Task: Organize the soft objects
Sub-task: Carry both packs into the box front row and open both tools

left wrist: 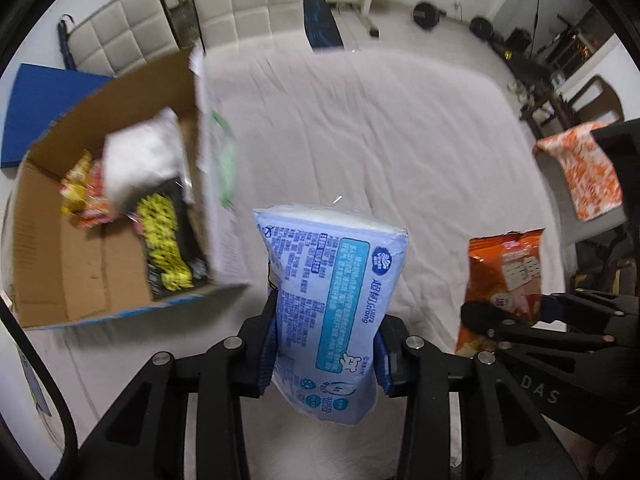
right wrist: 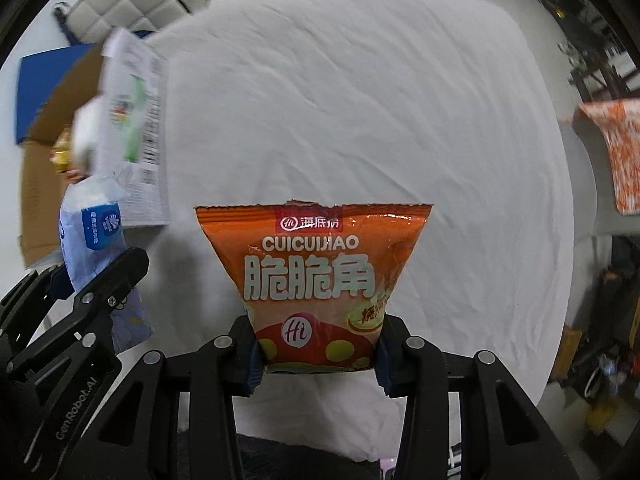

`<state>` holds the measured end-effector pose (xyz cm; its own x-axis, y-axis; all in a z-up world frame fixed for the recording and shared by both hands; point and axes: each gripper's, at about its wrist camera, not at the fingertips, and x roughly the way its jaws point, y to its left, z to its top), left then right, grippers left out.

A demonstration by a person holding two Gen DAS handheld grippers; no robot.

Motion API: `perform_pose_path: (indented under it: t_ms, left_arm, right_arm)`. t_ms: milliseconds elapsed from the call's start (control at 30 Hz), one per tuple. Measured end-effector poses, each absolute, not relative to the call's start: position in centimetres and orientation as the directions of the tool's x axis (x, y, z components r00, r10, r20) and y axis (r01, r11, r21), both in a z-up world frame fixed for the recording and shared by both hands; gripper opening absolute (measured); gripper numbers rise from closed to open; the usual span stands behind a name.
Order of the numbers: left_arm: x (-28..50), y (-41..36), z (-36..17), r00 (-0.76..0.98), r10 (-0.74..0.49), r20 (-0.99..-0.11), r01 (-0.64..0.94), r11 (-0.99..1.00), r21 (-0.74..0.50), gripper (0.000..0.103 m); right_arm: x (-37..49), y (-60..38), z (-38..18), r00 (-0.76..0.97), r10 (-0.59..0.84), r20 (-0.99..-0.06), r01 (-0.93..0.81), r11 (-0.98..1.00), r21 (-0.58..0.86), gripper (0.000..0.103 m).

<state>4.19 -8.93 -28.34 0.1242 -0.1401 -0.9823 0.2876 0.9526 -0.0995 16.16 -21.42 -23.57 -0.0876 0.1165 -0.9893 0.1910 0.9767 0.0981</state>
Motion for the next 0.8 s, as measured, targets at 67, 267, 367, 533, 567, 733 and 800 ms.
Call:
perform_pose_path:
  t_ms: [67, 267, 367, 533, 567, 733, 800]
  left_arm:
    - [4.1, -7.4, -26.2, 0.158, -0.158, -0.975, 0.278, 0.954, -0.11, 0.036]
    - [7.4, -1.7, -21.4, 0.235, -0.187, -0.954, 0.194, 0.971, -0.142, 0.036]
    - [11.7, 1.8, -20.2, 0.271, -0.173, -0.947, 0.149, 0.979, -0.136, 0.036]
    - [15.5, 7.4, -17.5, 0.322, -0.112, -0.94, 0.056, 0.994, -0.099, 0.036]
    - [15.9, 8.2, -17.5, 0.324, -0.103, -0.94, 0.042, 0.995, -0.095, 0.036]
    - [17.1, 13.4, -18.0, 0.329, -0.039, -0.944, -0.028, 0.998, -0.051, 0.036]
    - [17.4, 14.7, -18.3, 0.33, -0.02, -0.944, -0.049, 0.998, -0.038, 0.036]
  right_arm:
    - [17.2, -20.0, -21.6, -0.054, 0.136, -0.989, 0.167, 0.978, 0.125, 0.045]
    - [19.8, -15.0, -17.0, 0.019, 0.209, -0.978, 0.085, 0.974, 0.21, 0.045]
    - [21.3, -11.0, -15.0, 0.042, 0.244, -0.969, 0.016, 0.97, 0.244, 0.045]
    - [22.5, -5.0, -14.1, 0.049, 0.27, -0.962, -0.069, 0.961, 0.267, 0.045]
    - [22.8, -3.6, -13.9, 0.047, 0.274, -0.96, -0.09, 0.959, 0.269, 0.045]
    - [23.6, 1.1, -13.8, 0.045, 0.274, -0.961, -0.152, 0.952, 0.264, 0.045]
    - [23.7, 2.7, -13.9, 0.037, 0.275, -0.961, -0.167, 0.95, 0.265, 0.045]
